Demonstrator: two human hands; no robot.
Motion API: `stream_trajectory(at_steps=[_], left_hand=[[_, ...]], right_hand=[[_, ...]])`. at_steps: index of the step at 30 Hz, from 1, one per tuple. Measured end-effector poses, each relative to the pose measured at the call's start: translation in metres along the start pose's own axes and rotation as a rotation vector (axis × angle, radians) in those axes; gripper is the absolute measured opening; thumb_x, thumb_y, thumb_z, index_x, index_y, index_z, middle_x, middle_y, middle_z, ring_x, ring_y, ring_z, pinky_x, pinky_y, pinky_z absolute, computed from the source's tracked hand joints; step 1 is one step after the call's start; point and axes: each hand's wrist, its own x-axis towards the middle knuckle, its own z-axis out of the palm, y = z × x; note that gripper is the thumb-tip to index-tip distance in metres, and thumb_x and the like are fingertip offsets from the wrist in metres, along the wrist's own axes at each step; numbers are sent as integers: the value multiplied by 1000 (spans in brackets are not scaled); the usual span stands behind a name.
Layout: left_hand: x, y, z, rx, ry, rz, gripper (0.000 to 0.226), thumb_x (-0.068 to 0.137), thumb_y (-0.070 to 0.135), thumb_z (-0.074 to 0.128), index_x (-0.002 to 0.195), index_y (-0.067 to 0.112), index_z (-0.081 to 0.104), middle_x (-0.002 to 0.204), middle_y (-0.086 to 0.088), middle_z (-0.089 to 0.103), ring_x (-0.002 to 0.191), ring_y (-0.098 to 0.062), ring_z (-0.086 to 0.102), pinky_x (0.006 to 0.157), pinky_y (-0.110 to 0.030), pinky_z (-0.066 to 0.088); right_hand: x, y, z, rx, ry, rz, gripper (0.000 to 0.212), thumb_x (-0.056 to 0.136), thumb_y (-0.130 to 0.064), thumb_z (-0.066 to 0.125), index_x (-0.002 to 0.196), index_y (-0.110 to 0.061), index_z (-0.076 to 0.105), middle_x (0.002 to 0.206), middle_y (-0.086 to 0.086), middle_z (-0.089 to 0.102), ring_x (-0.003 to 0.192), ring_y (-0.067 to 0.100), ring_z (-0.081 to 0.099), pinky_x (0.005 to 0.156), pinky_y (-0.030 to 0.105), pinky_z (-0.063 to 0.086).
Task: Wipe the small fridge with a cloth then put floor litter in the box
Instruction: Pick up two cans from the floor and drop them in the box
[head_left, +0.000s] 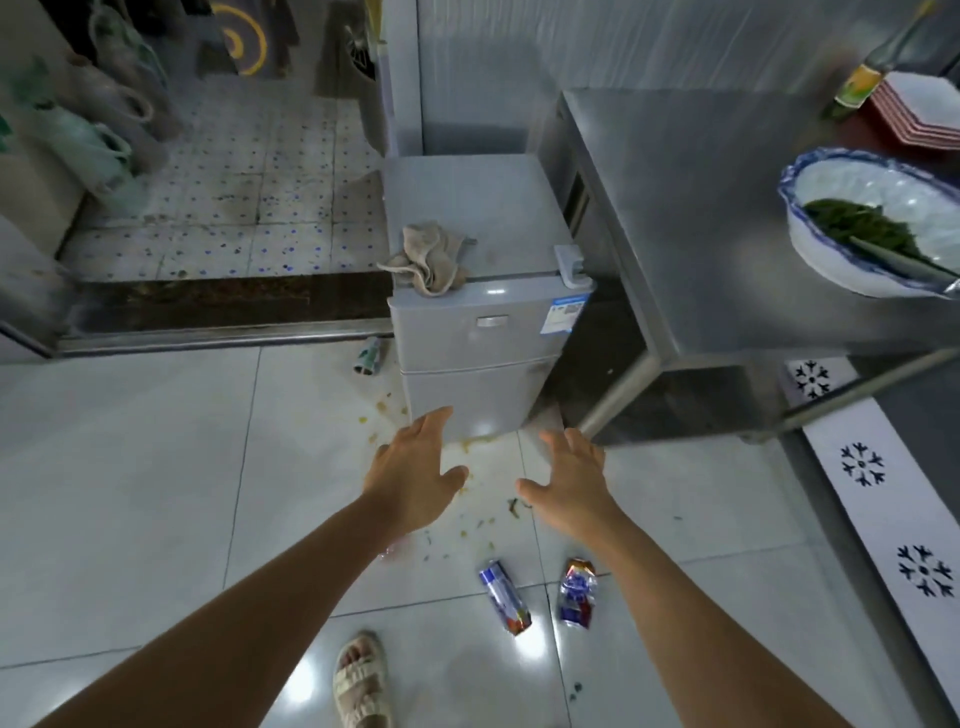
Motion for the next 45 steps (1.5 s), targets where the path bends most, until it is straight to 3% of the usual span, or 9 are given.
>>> stream_trajectory(at_steps=[10,17,20,24,31,39,45], left_hand=[[-59,64,131,-32,-5,-205,69,87,29,60,144,17,23,148,-7,37,133,-28,37,110,-47,31],[-65,65,213,-15,-92,-254,69,88,28,60,144,15,22,150,-7,34,136,-25,34,110,-45,31],[-59,50,248,0,-117,-269,69,87,29,60,144,14,23,149,-7,35,135,-25,35,110,-44,31],[-51,20,299,-2,-159,-302,65,88,29,58,142,15,25,146,-6,39,131,-26,39,107,-42,34],[-22,-48,398,20,-231,-371,65,87,30,58,140,16,24,144,-5,41,129,-26,41,103,-41,35],[38,-135,542,-10,-169,-475,63,88,33,55,139,12,24,140,-9,44,125,-29,44,100,-43,37],[86,-183,628,-102,-91,-584,65,82,38,61,131,11,28,132,-14,49,119,-34,47,93,-42,39]], right_hand=[[-37,169,13,-27,-117,25,66,88,-34,57,144,-17,27,151,7,19,138,28,13,107,35,30],[-41,247,58,30,-108,86,59,86,-30,59,138,-13,35,143,7,35,136,25,22,103,27,21],[-38,272,89,51,-75,120,55,85,-27,60,134,-13,39,139,6,40,133,24,28,94,23,18],[-31,299,136,37,-72,167,62,85,-29,61,139,-11,35,141,7,40,132,24,31,97,23,24],[-2,351,221,115,-15,218,62,87,-26,62,139,-6,34,140,12,43,130,25,34,102,25,18],[71,444,344,239,29,336,68,86,-29,64,140,-4,30,139,17,42,127,30,36,105,36,29],[139,496,417,277,65,343,71,85,-30,66,139,-5,29,139,15,42,126,28,39,102,36,36]])
